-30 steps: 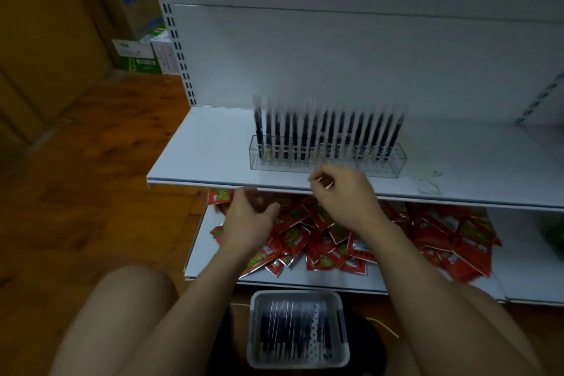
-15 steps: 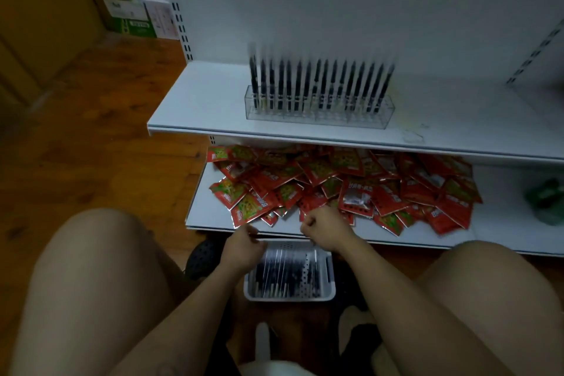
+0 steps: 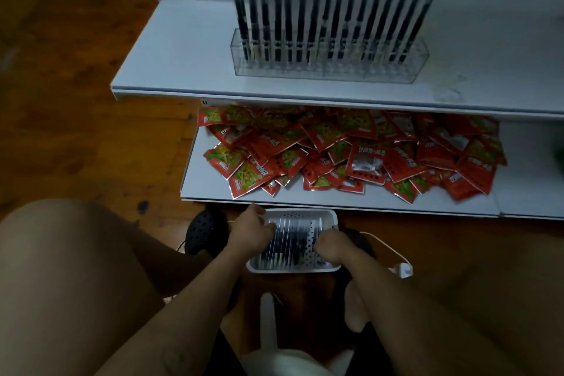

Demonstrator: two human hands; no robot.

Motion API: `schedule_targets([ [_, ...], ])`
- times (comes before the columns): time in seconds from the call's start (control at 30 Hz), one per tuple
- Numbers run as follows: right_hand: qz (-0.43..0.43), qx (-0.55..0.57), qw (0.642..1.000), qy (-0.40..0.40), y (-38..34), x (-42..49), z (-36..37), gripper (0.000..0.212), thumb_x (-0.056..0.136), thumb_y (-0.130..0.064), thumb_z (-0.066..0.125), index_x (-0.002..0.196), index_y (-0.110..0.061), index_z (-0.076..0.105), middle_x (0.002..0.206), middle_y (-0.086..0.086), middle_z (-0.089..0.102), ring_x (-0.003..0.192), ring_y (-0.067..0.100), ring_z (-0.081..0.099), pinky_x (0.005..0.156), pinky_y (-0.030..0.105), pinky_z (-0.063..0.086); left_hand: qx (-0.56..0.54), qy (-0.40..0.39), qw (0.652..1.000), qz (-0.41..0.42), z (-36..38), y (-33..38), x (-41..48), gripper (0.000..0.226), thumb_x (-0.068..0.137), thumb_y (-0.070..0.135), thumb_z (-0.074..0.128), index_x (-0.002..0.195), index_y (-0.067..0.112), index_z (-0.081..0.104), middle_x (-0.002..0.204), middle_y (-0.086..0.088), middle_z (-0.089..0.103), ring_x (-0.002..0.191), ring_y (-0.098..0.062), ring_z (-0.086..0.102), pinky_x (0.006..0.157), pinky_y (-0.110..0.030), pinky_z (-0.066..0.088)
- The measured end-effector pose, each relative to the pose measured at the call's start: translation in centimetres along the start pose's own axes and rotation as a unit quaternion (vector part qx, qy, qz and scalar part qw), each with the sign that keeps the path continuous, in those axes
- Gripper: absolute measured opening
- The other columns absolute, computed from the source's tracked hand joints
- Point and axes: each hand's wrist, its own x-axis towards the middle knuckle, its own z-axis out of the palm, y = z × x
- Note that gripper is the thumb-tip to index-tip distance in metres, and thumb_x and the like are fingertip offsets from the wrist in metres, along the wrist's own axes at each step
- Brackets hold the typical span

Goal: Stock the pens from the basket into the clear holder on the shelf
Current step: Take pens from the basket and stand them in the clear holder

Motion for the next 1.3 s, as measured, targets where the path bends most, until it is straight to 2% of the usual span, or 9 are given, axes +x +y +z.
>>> schedule_targets([
  [0.17,0.046,0.037,0.995,-0.086,-0.5,3.5,2.8,0.023,0.091,-0.013,0.047,0.074,0.000,0.054,0.083,0.018,0.050,0.079,0.027,0.055,0.064,0.031,0.035,-0.030,-0.023,0.998,-0.049,2.4,-1.1,2.5,0.042,0.090,0.020,0.064,0.126,0.007,0.046,0.111,-0.009,0.062,0.093,-0.023,0.061,0.080,-0.031,0.052],
  [0.23,0.058,0.053,0.994,-0.079,0.0,5.3,3.7,0.031,0.091,-0.021,0.052,0.115,-0.003,0.058,0.125,0.019,0.049,0.117,0.032,0.050,0.089,0.034,0.043,-0.022,-0.037,0.997,-0.070,3.6,-1.7,3.5,0.036,0.089,0.021,0.065,0.119,0.007,0.051,0.111,-0.010,0.065,0.098,-0.024,0.063,0.085,-0.032,0.051],
  [0.33,0.065,0.051,0.994,-0.071,1.0,7.4,5.2,0.065,0.093,-0.026,0.054,0.149,-0.008,0.027,0.159,0.015,0.001,0.145,0.033,0.018,0.112,0.034,0.028,-0.034,-0.072,0.992,-0.094,5.6,-2.5,4.9,0.035,0.089,0.022,0.065,0.118,0.006,0.054,0.112,-0.011,0.065,0.101,-0.024,0.061,0.081,-0.026,0.045],
  [0.47,0.081,0.041,0.994,-0.055,1.8,10.1,6.6,0.070,0.091,-0.020,0.054,0.151,-0.009,0.020,0.160,0.008,-0.013,0.148,0.030,0.005,0.117,0.033,0.023,-0.067,-0.089,0.986,-0.122,7.5,-3.1,7.2,0.038,0.088,0.021,0.067,0.118,0.002,0.055,0.102,-0.011,0.066,0.094,-0.023,0.062,0.077,-0.023,0.045],
  [0.6,0.097,0.068,0.991,-0.055,2.3,12.3,6.8,0.072,0.090,-0.024,0.055,0.151,-0.005,0.021,0.161,0.005,-0.008,0.146,0.031,0.015,0.114,0.035,0.029,-0.102,-0.089,0.980,-0.149,7.7,-3.4,9.0,0.024,0.090,0.016,0.065,0.110,0.005,0.057,0.084,-0.004,0.060,0.069,-0.013,0.056,0.061,-0.022,0.045],
  [0.77,0.101,0.075,0.992,-0.032,2.3,13.0,7.4,0.068,0.093,-0.026,0.055,0.149,0.000,0.027,0.160,0.004,0.001,0.143,0.028,0.024,0.110,0.030,0.031,-0.124,-0.081,0.976,-0.160,7.4,-3.4,9.4,0.011,0.091,0.018,0.064,0.097,0.015,0.056,0.085,-0.003,0.060,0.082,-0.019,0.057,0.079,-0.031,0.049],
  [0.93,0.053,0.035,0.998,0.008,1.7,11.1,6.7,0.053,0.093,-0.032,0.056,0.135,0.000,0.049,0.153,0.010,0.024,0.139,0.026,0.030,0.112,0.033,0.032,-0.094,-0.090,0.981,-0.141,6.4,-2.2,8.7,0.025,0.089,0.021,0.065,0.110,0.009,0.057,0.096,-0.009,0.062,0.083,-0.019,0.058,0.072,-0.026,0.046],
  [1.2,-0.127,0.156,0.967,0.155,-3.3,2.6,1.4,0.012,0.089,-0.010,0.064,0.088,-0.009,0.076,0.079,0.005,0.068,0.072,0.020,0.061,0.065,0.028,0.049,-0.133,-0.037,0.989,-0.049,1.3,2.2,4.7,0.030,0.085,0.020,0.066,0.111,0.013,0.053,0.089,-0.004,0.064,0.068,-0.018,0.056,0.065,-0.027,0.046],
  [1.3,-0.184,0.211,0.941,0.192,-6.1,-1.0,-1.8,0.018,0.087,-0.001,0.062,0.095,-0.012,0.074,0.089,0.002,0.071,0.079,0.018,0.063,0.073,0.030,0.052,-0.140,-0.020,0.990,0.001,-0.6,4.0,2.6,0.031,0.087,0.021,0.067,0.112,0.013,0.050,0.091,-0.003,0.061,0.067,-0.015,0.055,0.060,-0.026,0.043],
])
